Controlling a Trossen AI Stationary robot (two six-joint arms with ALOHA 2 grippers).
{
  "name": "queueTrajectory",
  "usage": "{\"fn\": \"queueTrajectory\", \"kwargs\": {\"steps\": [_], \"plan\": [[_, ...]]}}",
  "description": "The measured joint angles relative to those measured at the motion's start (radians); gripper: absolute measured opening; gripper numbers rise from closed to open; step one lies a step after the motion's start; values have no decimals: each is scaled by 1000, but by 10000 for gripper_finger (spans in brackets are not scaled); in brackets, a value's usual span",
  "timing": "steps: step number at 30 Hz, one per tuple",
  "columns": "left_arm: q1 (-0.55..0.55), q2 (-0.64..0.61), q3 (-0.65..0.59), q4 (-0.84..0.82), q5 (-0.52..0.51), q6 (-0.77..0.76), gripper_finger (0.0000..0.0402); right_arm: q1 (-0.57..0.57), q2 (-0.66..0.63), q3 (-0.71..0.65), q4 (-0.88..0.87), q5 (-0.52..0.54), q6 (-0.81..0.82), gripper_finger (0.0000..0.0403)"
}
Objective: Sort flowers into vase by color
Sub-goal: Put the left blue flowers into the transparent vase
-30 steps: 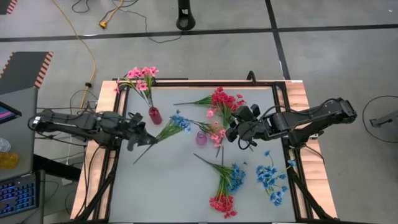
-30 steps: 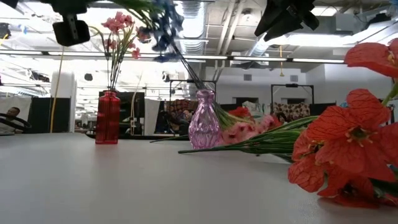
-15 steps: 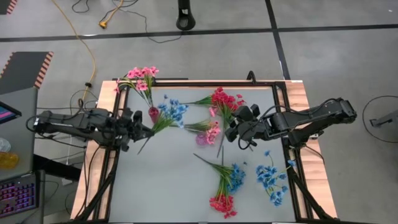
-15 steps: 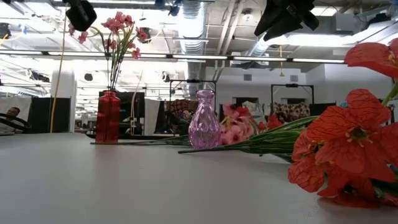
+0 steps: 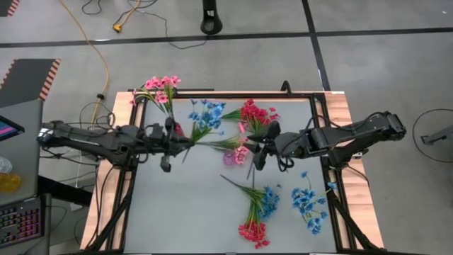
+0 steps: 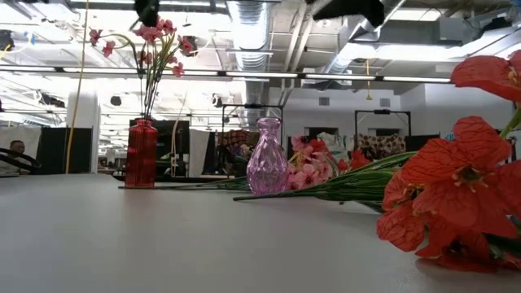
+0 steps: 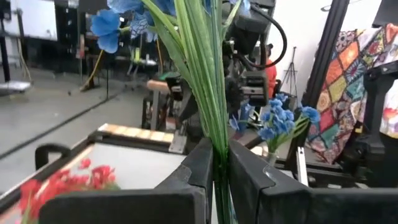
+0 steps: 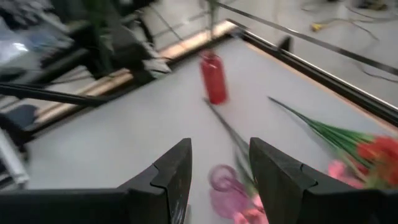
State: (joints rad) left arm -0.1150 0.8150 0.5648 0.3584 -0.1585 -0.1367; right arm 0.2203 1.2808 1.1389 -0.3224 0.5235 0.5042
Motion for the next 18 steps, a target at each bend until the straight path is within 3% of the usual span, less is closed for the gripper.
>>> {"fn": "queueTrajectory", "kwargs": {"steps": [18], "plan": [[-1, 453, 0, 682, 4, 133, 23, 3, 0, 0, 155, -146, -99, 187]]}}
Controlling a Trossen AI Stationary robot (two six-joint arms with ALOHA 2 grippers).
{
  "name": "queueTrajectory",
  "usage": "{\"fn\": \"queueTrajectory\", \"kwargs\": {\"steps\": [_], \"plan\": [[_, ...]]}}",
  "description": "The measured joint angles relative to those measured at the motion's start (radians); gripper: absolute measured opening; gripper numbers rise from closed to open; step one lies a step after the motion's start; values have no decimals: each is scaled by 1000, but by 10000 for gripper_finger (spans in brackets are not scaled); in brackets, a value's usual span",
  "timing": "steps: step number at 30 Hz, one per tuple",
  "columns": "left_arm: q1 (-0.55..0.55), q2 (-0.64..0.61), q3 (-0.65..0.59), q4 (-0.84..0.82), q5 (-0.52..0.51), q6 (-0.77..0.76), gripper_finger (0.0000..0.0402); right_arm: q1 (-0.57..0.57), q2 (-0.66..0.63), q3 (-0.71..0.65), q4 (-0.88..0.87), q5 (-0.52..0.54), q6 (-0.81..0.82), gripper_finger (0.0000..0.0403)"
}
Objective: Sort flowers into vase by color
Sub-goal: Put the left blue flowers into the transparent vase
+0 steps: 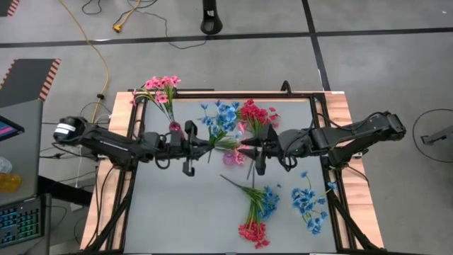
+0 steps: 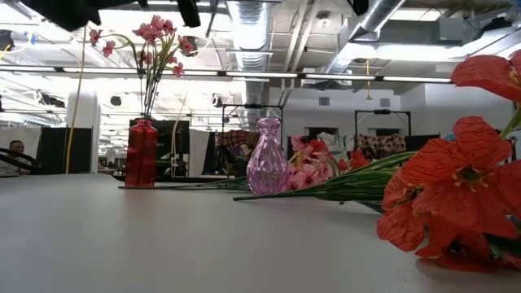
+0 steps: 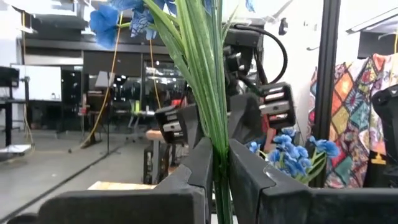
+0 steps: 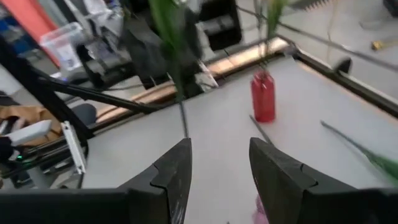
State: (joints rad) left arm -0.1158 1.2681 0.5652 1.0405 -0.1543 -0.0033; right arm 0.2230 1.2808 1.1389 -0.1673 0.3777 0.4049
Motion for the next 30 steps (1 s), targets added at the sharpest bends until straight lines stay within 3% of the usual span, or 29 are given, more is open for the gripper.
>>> {"fn": "queueTrajectory", "kwargs": {"steps": [5, 21, 25, 30], "plan": [[0, 89, 3, 102, 0, 4, 23, 0, 12, 0, 109, -18, -76, 187], [-3, 292, 156, 69, 45, -9, 23, 7, 134, 0, 322, -48, -204, 183], [-4, 286, 157, 23, 46, -9, 23, 22, 126, 0, 317, -38, -204, 149], [-5, 283, 157, 21, 53, -7, 27, 32, 125, 0, 305, -34, -204, 73]]}}
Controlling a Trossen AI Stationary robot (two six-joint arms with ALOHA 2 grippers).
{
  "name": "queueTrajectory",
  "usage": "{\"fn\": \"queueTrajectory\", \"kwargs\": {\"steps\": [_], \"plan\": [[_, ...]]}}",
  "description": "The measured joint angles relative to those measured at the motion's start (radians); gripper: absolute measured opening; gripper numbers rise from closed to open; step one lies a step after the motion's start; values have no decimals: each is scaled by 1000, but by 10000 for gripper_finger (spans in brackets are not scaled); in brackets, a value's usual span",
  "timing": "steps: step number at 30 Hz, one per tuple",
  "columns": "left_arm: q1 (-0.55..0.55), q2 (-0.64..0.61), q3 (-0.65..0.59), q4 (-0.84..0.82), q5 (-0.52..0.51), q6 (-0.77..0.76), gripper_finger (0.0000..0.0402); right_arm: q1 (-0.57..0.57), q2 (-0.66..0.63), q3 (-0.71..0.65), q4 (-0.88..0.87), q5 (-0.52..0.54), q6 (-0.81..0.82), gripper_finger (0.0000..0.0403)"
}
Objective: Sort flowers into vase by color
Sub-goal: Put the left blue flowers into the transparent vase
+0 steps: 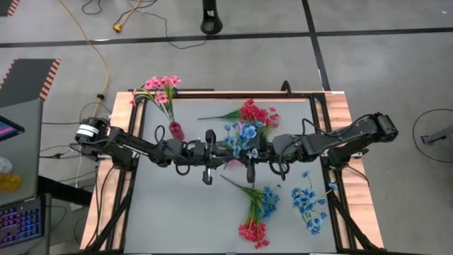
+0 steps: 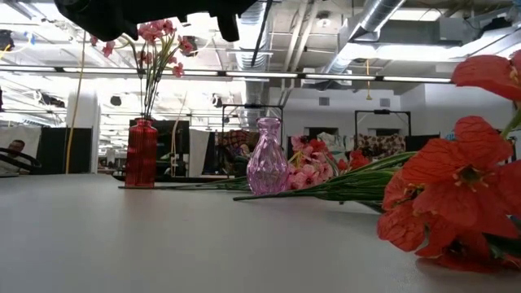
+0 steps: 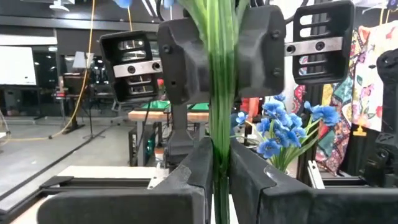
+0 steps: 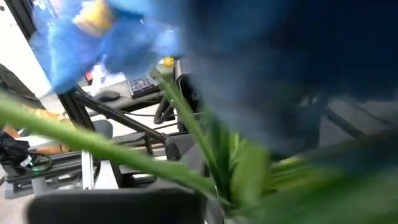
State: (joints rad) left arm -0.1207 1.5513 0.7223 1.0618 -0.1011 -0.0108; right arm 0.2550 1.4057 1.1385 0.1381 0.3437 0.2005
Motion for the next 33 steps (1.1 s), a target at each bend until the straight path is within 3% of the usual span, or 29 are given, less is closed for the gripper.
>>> {"fn": "queueTrajectory", "kwargs": {"steps": [3, 13, 20, 26, 33], "plan": [[0, 0, 0, -9, 15, -18, 43, 0, -6, 1, -26, 0, 0, 32], [2, 0, 0, -87, 35, -81, 140, 42, -127, 1, -224, 11, 102, 44], [2, 0, 0, -152, 34, -84, 162, 171, -302, 1, -433, 231, 137, 32], [2, -1, 0, -162, 34, -84, 162, 339, -396, 1, -568, 444, 262, 40], [2, -1, 0, -176, 35, -123, 162, 549, -436, 1, -602, 528, 295, 33]]}}
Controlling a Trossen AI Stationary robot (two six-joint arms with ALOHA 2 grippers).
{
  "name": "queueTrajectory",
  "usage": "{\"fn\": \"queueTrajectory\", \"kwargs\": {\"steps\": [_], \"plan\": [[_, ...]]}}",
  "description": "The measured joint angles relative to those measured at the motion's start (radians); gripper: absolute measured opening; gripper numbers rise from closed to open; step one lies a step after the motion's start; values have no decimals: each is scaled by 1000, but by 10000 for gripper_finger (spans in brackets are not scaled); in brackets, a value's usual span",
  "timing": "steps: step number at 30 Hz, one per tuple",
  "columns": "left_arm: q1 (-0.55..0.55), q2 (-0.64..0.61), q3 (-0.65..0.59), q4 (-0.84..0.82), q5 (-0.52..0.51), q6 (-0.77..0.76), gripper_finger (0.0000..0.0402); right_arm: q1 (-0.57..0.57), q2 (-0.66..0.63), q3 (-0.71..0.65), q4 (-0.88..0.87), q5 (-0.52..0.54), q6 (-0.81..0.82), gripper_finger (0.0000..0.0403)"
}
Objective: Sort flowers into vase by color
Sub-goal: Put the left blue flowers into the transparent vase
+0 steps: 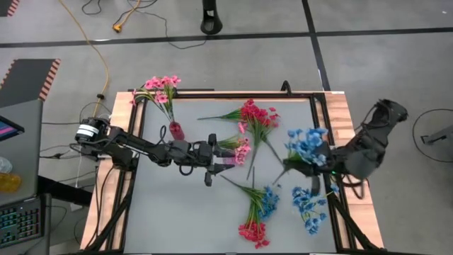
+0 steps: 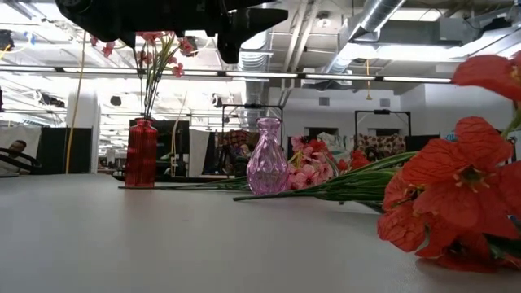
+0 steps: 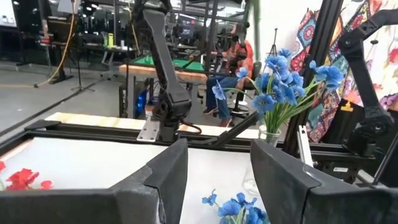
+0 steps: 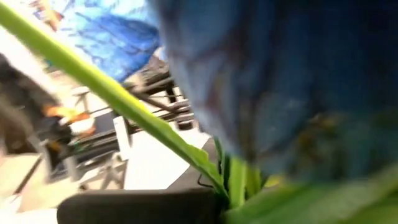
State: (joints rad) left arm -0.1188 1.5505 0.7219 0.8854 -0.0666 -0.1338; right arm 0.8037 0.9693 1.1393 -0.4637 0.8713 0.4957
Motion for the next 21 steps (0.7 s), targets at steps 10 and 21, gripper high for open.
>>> {"fn": "queueTrajectory", "kwargs": {"steps": [10, 21], "plan": [[0, 0, 0, -6, 0, -29, 162, 285, -66, 0, 21, 115, -13, 36], [0, 0, 0, -6, 0, -61, 162, 520, -133, 0, 291, 205, -292, 37]]}}
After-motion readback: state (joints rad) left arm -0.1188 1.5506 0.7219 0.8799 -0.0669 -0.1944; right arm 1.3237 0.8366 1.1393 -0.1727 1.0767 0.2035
